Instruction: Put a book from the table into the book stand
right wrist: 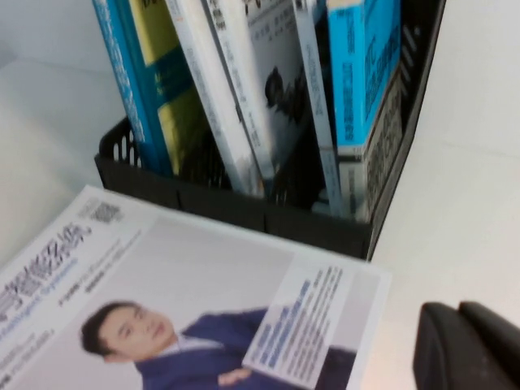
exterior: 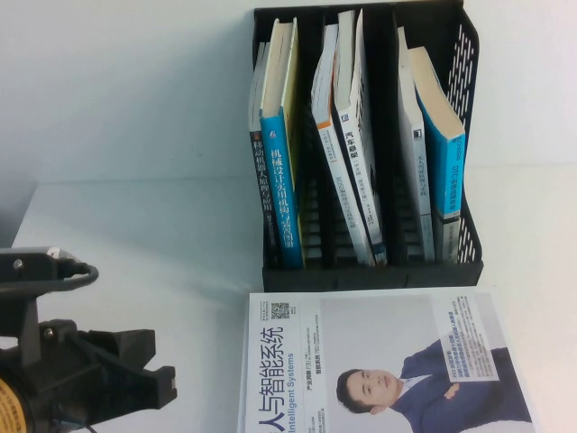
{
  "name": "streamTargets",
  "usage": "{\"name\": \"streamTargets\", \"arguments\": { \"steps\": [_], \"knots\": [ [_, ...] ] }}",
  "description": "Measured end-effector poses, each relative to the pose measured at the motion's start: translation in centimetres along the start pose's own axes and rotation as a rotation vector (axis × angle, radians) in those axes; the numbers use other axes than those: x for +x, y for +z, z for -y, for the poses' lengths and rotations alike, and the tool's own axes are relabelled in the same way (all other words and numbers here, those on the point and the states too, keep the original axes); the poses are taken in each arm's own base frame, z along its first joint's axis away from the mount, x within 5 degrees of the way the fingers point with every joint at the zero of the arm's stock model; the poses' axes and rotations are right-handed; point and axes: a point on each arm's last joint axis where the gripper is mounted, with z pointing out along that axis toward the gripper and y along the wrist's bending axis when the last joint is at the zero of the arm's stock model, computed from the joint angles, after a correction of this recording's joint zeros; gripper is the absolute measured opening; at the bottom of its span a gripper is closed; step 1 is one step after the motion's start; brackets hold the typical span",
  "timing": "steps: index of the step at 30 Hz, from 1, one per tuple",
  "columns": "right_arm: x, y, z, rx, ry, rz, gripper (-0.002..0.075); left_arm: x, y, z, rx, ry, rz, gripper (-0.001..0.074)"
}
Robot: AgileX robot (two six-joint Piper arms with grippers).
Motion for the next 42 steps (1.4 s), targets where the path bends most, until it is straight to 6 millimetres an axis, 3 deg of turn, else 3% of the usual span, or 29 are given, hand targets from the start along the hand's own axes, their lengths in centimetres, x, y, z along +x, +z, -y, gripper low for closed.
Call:
{"name": "streamTargets", "arguments": {
  "steps": [11,14,20,25,29,34,37,42],
  "knots": [
    [7.5,2.0,0.0,-0.004,0.021,-0.232,-0.0001,0.2,-0.2,-0.4,-0.033,0.000,-0.018,-0.0002],
    [9.3,2.2,0.0,-0.004,0.025,-0.283,-0.0001,-0.5,-1.0,-1.3,-0.073,0.055,0.045,-0.0002],
    [11.0,2.3,0.0,-0.005,0.032,-0.328,-0.0002,-1.7,-5.8,-4.6,-0.176,-0.151,0.271,-0.0002],
    [11.0,2.3,0.0,-0.005,0.035,-0.327,-0.0002,-0.6,-10.3,-6.3,-0.267,-0.301,0.456,-0.0002],
    [11.1,2.3,0.0,-0.005,0.037,-0.328,-0.0002,0.4,-11.9,-6.7,-0.311,-0.376,0.526,-0.0002],
    [11.1,2.3,0.0,-0.005,0.037,-0.327,-0.0002,0.6,-12.0,-6.6,-0.304,-0.383,0.523,-0.0002],
    [11.0,2.3,0.0,-0.005,0.038,-0.325,-0.0002,1.1,-11.0,-6.7,-0.270,-0.329,0.509,-0.0002],
    [11.0,2.3,0.0,-0.005,0.038,-0.325,-0.0002,5.5,-7.9,-7.9,-0.236,-0.141,0.447,-0.0002]
  ]
}}
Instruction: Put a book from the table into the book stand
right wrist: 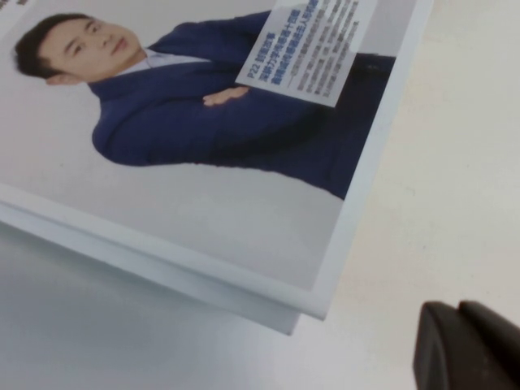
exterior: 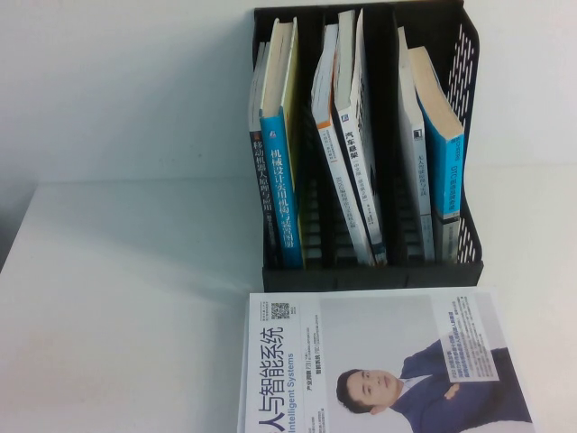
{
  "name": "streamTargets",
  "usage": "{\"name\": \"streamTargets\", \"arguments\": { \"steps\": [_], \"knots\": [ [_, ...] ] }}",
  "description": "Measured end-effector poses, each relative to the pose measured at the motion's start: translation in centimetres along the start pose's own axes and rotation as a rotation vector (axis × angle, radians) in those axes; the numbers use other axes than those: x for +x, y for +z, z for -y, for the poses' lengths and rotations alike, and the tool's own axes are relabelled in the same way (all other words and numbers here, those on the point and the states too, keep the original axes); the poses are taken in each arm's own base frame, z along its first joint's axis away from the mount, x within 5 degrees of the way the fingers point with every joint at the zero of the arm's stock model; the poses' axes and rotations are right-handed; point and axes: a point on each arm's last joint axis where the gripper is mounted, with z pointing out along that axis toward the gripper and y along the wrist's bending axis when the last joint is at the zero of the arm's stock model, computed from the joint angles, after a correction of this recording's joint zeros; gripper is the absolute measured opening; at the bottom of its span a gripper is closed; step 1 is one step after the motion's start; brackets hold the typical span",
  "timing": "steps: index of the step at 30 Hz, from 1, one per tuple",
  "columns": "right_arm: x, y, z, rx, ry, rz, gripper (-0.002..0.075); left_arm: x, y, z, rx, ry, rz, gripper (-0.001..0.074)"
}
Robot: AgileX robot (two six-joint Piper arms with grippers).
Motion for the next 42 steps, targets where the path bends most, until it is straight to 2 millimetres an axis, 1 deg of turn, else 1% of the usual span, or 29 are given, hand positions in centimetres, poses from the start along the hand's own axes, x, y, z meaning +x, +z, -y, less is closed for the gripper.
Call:
{"name": "streamTargets", "arguments": {
  "steps": [2,5,7,12,14,26,29,32,37,40,42],
  "knots": [
    [0.0,0.0,0.0,0.000,0.000,0.000,-0.0002,3.0,0.5,-1.1,0.003,0.037,-0.038,-0.0002],
    [0.0,0.0,0.0,0.000,0.000,0.000,-0.0002,6.5,1.1,-2.3,0.020,0.068,-0.050,-0.0002],
    [0.0,0.0,0.0,0.000,0.000,0.000,-0.0002,8.3,1.6,-2.9,0.023,0.089,-0.069,-0.0002],
    [0.0,0.0,0.0,0.000,0.000,0.001,-0.0003,8.3,1.6,-2.8,0.048,0.207,-0.037,-0.0002],
    [0.0,0.0,0.0,0.000,0.000,0.001,-0.0003,8.3,1.6,-2.8,0.047,0.228,-0.034,-0.0002],
    [0.0,0.0,0.0,0.000,0.000,0.001,-0.0003,8.2,1.6,-2.8,0.052,0.234,-0.029,-0.0002],
    [-0.1,-0.4,0.0,0.001,-0.002,0.038,-0.0003,8.2,1.6,-2.8,0.053,0.234,-0.027,-0.0002],
    [-0.2,-1.3,0.3,0.046,0.037,0.123,-0.0003,8.2,1.6,-2.8,0.053,0.234,-0.027,-0.0002],
    [0.1,-2.9,1.1,0.180,0.107,0.290,-0.0003,8.2,1.6,-2.8,0.053,0.234,-0.026,-0.0004],
    [0.8,-3.2,1.5,0.277,0.103,0.347,-0.0003,8.2,1.6,-2.8,0.053,0.234,-0.026,-0.0004],
    [1.7,-2.9,1.7,0.330,0.105,0.351,-0.0003,8.2,1.6,-2.8,0.054,0.234,-0.024,-0.0004]
  ]
}}
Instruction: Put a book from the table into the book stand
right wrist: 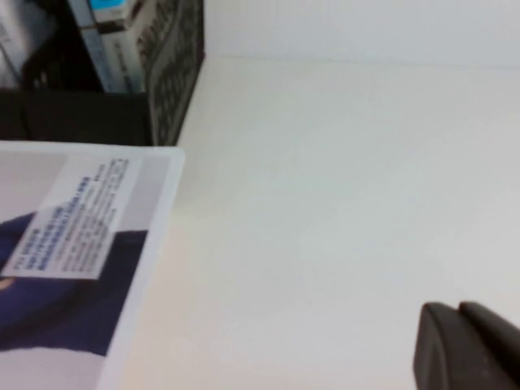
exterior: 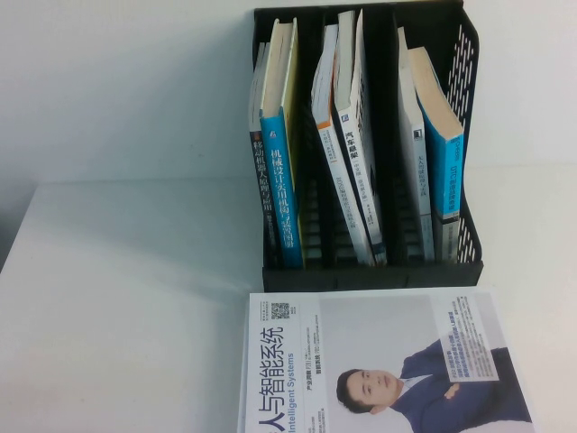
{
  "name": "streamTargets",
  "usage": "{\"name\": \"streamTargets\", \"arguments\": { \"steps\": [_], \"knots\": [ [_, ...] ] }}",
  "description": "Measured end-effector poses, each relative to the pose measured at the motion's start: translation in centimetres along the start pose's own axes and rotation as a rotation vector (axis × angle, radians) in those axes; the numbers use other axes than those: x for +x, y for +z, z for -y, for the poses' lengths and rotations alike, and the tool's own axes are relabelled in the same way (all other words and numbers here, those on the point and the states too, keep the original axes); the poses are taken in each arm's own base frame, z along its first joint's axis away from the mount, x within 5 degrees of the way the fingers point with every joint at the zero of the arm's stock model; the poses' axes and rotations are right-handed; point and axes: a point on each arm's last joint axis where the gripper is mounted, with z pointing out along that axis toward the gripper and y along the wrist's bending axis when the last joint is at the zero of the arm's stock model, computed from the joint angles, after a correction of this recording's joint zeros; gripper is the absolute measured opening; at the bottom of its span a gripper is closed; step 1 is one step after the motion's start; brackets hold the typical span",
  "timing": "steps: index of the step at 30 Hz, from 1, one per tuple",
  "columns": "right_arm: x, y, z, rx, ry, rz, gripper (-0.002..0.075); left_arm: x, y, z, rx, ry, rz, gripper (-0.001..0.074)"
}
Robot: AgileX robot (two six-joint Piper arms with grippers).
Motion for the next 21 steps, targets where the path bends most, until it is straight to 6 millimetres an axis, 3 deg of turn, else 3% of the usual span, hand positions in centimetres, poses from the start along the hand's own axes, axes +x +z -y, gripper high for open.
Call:
{"name": "streamTargets", "arguments": {
  "steps": [3,21],
  "knots": [
    [1.23,0.34,0.29,0.055,0.005,-0.012,-0.0003,0.00,0.00,0.00,0.000,0.000,0.000,-0.0004],
    [1.16,0.30,0.42,0.078,-0.016,0.005,-0.0003,0.01,0.00,0.01,0.002,0.001,0.004,-0.0004]
  ]
}}
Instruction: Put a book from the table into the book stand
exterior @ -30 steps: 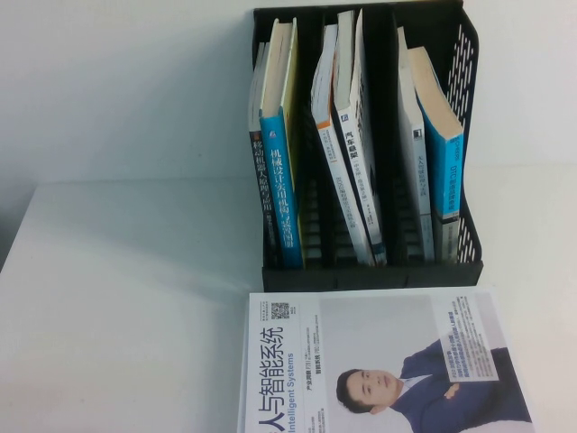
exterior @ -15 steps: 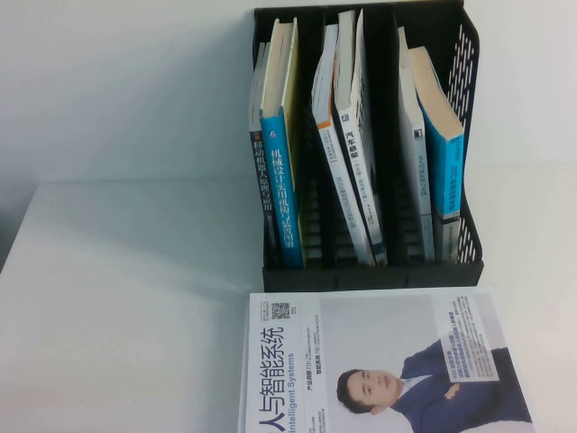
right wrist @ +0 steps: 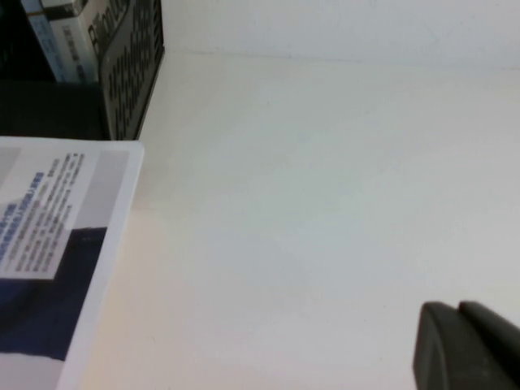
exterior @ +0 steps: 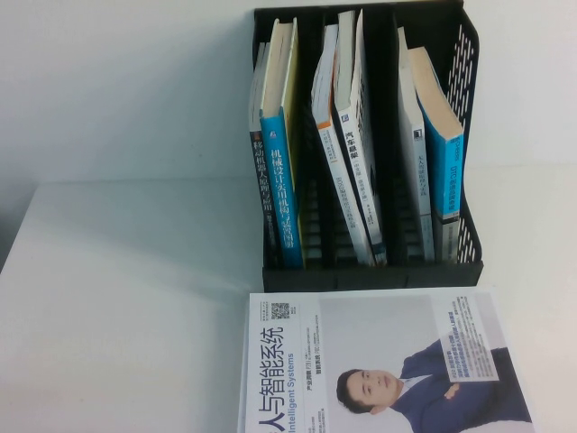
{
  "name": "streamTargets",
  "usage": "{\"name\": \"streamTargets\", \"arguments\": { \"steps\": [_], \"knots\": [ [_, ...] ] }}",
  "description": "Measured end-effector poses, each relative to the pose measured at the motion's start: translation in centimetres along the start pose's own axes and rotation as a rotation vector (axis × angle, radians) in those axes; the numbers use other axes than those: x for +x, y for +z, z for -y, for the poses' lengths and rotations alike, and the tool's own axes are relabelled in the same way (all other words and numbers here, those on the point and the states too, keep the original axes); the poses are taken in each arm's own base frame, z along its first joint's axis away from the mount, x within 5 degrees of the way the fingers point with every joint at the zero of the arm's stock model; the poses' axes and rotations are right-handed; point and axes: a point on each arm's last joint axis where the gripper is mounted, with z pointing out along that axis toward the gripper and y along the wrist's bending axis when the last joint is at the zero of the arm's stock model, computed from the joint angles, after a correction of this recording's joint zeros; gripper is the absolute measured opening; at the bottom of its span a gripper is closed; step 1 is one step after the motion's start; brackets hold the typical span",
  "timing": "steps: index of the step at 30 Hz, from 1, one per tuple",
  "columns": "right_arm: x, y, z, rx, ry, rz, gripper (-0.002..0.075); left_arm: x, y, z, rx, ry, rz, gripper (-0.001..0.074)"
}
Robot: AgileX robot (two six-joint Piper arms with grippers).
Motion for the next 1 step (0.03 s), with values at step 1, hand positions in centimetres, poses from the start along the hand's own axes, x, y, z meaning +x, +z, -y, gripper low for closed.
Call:
{"name": "streamTargets", "arguments": {
  "steps": [1],
  "knots": [
    [0.00,0.00,0.00,0.000,0.000,0.000,-0.0003,0.00,0.00,0.00,0.000,0.000,0.000,-0.0004]
  ]
}}
